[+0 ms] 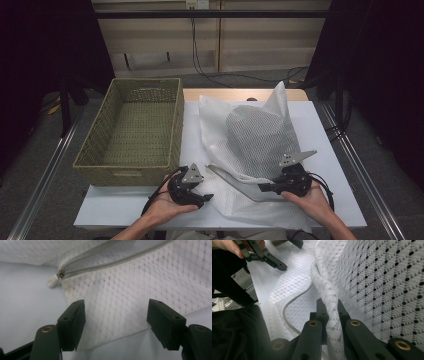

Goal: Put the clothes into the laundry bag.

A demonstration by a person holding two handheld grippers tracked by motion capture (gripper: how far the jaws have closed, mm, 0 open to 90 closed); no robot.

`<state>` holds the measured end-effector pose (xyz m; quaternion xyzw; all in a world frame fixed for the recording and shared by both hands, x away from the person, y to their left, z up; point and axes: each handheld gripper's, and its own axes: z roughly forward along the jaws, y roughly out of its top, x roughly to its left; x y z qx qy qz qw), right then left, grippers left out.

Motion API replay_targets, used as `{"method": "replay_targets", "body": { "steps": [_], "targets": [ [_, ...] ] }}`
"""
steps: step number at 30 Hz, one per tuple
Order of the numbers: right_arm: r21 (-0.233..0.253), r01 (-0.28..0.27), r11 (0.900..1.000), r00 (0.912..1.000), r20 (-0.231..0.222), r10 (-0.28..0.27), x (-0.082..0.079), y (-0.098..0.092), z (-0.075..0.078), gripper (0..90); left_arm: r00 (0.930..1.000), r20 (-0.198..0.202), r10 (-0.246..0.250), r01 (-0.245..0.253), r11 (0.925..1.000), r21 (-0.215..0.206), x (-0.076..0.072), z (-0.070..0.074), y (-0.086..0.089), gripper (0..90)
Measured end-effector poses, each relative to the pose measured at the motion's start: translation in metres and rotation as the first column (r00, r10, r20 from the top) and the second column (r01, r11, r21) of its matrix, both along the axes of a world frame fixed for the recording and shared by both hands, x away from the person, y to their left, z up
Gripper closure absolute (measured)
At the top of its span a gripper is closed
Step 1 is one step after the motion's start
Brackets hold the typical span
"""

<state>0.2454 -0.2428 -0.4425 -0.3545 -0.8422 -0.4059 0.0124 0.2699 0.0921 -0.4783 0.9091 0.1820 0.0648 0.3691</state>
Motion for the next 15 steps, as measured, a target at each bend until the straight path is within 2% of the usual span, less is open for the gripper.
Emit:
{"method": "replay_targets", "body": {
  "steps": [6, 7, 8, 10, 11, 12, 13, 15],
  "targets": [
    [-0.009, 0.006, 1.000, 0.9999, -0.011, -0.006, 0.0002, 0.0000, 0.0000, 86.8, 0.9998, -0.022, -0.001, 0.001, 1.0000, 0.009, 0.0005, -0.0004, 0.0000, 27.5],
    [-0.009, 0.005, 1.000, 0.9999, -0.010, -0.005, 0.0001, -0.0002, 0.0002, 86.7, 0.9997, -0.018, -0.014, 0.014, 0.9998, 0.015, 0.0013, -0.0002, -0.0002, 27.2],
    [0.001, 0.005, 1.000, 1.0000, -0.007, -0.005, 0.0003, -0.0009, 0.0003, 86.6, 0.9994, -0.035, 0.001, -0.001, 1.0000, 0.001, 0.0005, -0.0002, -0.0010, 29.1],
    [0.002, 0.004, 1.000, 1.0000, -0.008, -0.004, 0.0003, -0.0012, 0.0005, 86.6, 0.9993, -0.036, 0.002, -0.002, 1.0000, -0.004, 0.0008, -0.0001, 0.0001, 35.5],
    [0.001, 0.006, 1.000, 0.9999, -0.010, -0.005, 0.0003, -0.0014, 0.0006, 86.6, 0.9995, -0.030, 0.008, -0.008, 0.9999, -0.010, 0.0022, 0.0005, 0.0015, 35.5],
    [0.001, 0.006, 1.000, 0.9999, -0.008, -0.006, 0.0004, -0.0015, 0.0005, 86.6, 0.9991, -0.041, 0.008, -0.008, 0.9999, -0.011, 0.0033, 0.0020, 0.0034, 55.9],
    [0.001, 0.006, 1.000, 0.9999, -0.008, -0.006, 0.0004, -0.0015, 0.0005, 86.6, 0.9986, -0.049, 0.022, -0.024, 0.9992, -0.033, 0.0047, 0.0014, 0.0054, 55.9],
    [-0.004, 0.007, 1.000, 0.9999, -0.008, -0.007, 0.0001, -0.0012, 0.0010, 86.6, 0.9981, -0.054, 0.029, -0.031, 0.9990, -0.031, 0.0061, 0.0018, 0.0065, 71.0]
  ]
}}
